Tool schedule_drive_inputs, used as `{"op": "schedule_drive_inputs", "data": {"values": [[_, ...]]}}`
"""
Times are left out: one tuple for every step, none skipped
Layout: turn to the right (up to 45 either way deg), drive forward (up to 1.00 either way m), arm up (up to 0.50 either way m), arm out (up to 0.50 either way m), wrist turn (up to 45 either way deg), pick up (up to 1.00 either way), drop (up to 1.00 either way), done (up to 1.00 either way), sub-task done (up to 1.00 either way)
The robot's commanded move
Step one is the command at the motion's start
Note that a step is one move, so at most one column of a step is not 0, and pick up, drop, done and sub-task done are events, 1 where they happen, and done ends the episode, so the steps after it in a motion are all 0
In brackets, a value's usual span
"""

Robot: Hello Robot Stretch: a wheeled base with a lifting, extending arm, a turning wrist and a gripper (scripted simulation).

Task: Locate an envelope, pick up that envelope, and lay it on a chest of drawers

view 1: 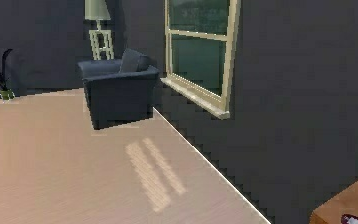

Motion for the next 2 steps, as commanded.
{"op": "schedule_drive_inputs", "data": {"values": [[0.0,0.0,0.0,0.0,0.0,0.0,1.0,0.0,0.0],[0.0,0.0,0.0,-0.1,0.0,0.0,0.0,0.0,0.0]]}}
